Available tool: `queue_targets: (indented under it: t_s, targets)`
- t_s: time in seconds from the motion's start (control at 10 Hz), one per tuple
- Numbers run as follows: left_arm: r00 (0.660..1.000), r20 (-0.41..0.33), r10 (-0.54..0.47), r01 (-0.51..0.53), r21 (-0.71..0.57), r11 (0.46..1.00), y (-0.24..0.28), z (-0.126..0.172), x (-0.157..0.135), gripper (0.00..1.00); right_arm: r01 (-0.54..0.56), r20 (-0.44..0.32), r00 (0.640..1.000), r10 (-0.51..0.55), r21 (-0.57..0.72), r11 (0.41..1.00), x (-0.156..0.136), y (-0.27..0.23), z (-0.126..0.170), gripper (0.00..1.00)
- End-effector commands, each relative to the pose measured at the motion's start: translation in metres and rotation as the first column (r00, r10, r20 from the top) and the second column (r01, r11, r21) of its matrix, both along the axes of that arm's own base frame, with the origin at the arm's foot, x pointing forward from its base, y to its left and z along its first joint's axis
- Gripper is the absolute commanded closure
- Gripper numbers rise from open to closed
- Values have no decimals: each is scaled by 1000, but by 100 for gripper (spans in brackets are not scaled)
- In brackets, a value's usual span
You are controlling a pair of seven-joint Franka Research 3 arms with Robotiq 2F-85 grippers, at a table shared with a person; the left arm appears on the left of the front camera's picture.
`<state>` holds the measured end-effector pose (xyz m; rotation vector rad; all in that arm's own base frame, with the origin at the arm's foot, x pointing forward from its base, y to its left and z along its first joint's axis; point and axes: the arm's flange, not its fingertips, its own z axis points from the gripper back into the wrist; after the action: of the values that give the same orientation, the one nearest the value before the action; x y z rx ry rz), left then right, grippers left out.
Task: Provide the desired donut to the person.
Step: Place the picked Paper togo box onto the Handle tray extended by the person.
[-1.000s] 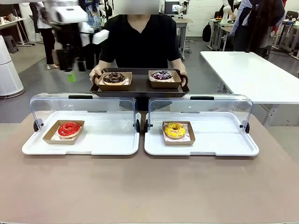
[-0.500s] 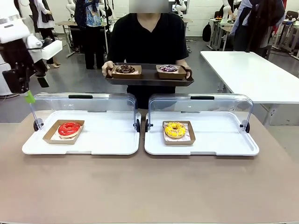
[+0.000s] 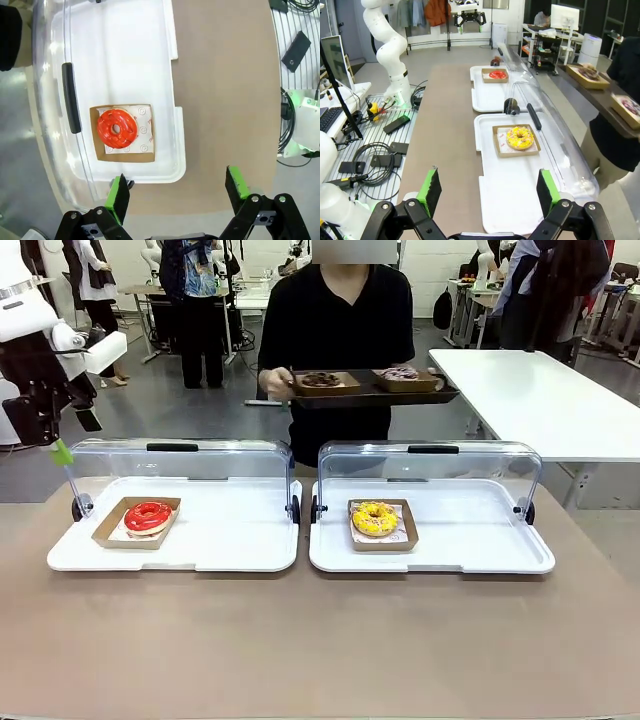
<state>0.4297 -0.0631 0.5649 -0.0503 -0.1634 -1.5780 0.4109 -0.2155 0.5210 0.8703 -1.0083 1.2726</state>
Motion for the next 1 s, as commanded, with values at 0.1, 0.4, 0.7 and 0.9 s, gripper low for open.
queue_targets:
  t_s: [0.1, 0.4, 0.7, 0.9]
  targets:
    - [1000, -2, -2, 2, 4, 1000, -1, 2, -3, 0, -4, 2, 1000, 4, 5, 1000, 0, 0, 0, 0]
    - [1000, -2, -2, 2, 4, 1000, -1, 2, -3, 0, -4, 2, 1000, 4, 5, 1000, 0, 0, 0, 0]
    - [998, -51, 44, -56, -252, 966, 54, 20, 26, 0, -4, 2, 1000, 4, 5, 1000, 0, 0, 0, 0]
    - [993, -92, 77, -110, -441, 891, 125, 15, 36, 0, -4, 2, 1000, 4, 5, 1000, 0, 0, 0, 0]
